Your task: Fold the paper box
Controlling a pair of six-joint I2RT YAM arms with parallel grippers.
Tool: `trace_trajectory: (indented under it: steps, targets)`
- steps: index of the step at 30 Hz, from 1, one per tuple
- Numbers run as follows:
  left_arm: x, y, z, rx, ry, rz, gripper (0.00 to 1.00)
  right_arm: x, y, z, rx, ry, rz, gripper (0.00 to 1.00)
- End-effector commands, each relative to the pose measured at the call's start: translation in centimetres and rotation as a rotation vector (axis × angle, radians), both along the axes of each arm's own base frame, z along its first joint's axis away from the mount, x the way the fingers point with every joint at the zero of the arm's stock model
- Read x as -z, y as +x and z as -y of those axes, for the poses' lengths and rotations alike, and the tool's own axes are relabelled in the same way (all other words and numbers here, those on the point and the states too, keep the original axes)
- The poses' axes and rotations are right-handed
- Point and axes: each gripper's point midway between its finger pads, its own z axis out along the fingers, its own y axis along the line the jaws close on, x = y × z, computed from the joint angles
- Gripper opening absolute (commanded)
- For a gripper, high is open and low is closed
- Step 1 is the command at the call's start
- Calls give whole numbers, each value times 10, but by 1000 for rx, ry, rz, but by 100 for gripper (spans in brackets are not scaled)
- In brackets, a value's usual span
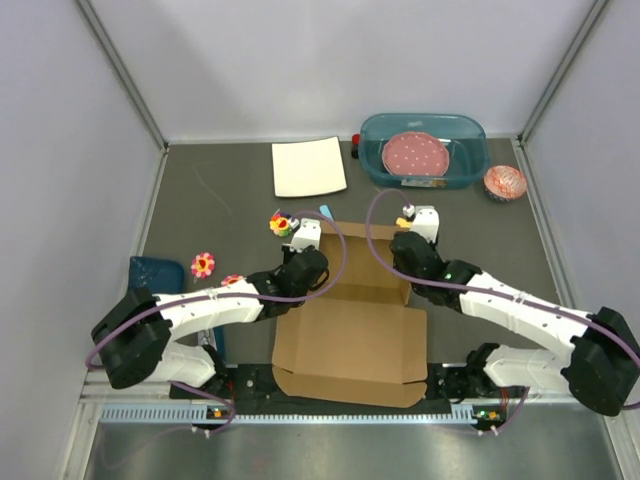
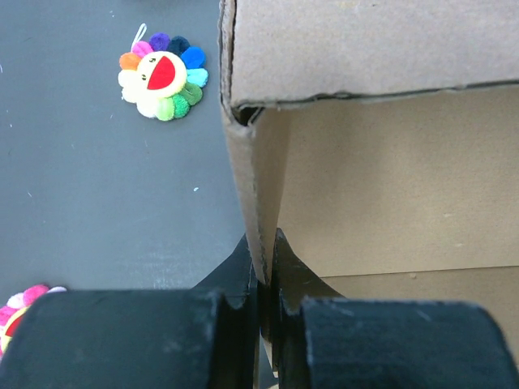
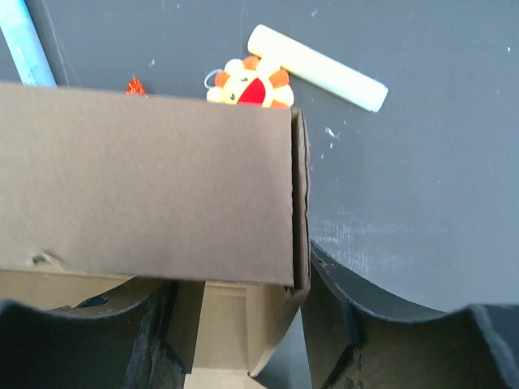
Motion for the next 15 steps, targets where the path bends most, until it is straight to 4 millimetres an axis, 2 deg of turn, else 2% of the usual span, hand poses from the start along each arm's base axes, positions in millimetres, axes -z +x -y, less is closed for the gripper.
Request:
trace_trajectory:
  steps: [1, 2, 4, 5, 7, 8, 15]
  targets:
    - [-15, 3, 5, 7, -11, 36, 0, -23, 26, 0, 40, 0, 77, 44]
    - [-14, 3, 5, 9, -10, 35, 0, -21, 28, 0, 45, -5, 74, 37]
    - [-15, 3, 4, 7, -10, 35, 0, -17, 31, -1, 44, -21, 67, 30]
    - [-16, 3, 5, 9, -14, 38, 0, -15, 32, 0, 44, -27, 63, 21]
    - [-16, 3, 4, 9, -12, 37, 0, -11, 31, 0, 45, -31, 57, 11]
    - [-17, 3, 4, 8, -17, 41, 0, -10, 31, 0, 44, -34, 55, 0]
    - [-18, 4, 2, -6, -17, 48, 0, -2, 24, 8, 42, -42, 49, 0]
